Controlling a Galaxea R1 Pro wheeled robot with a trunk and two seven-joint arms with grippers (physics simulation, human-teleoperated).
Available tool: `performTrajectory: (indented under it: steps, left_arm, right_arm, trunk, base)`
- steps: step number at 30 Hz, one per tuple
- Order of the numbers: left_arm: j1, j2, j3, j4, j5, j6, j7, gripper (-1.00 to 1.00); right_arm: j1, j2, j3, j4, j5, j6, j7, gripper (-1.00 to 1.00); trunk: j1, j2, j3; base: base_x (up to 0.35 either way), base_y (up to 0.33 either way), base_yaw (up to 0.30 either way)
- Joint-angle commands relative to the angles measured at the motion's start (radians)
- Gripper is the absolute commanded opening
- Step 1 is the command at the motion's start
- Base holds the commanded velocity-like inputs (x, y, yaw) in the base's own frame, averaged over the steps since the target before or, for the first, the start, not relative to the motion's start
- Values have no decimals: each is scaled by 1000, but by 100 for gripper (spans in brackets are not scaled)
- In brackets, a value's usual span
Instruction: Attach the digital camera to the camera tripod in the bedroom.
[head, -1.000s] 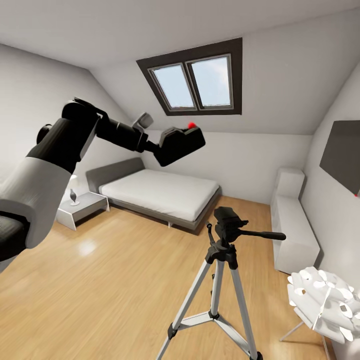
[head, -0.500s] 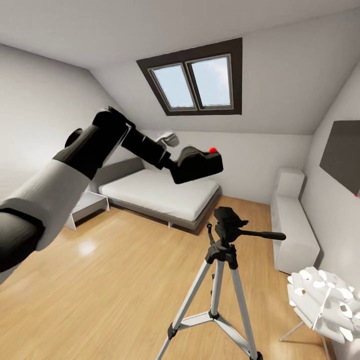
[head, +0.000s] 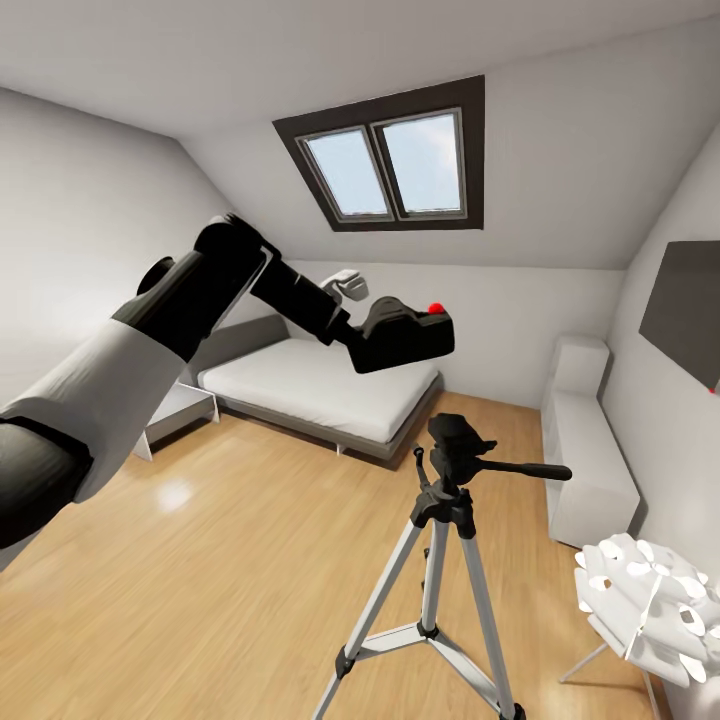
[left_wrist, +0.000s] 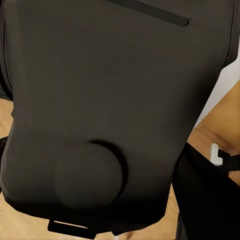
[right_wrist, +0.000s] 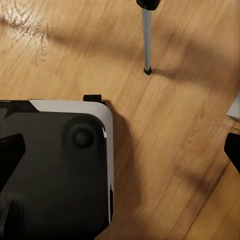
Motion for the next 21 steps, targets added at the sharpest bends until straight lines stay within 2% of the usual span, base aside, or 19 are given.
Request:
performTrajectory:
  steps: [1, 21]
  left_arm:
    - [0, 1, -1, -2, -9, 10, -9, -100]
    - [0, 1, 2, -7, -9, 10, -10, -100]
  right_arm:
    - [-2, 1, 9, 5, -10, -7, 0, 100]
    - [-2, 0, 9, 5, -10, -7, -1, 100]
  trunk:
    - [0, -1, 0]
    - [0, -1, 0]
  base:
    - [0, 0, 0]
    - [0, 0, 0]
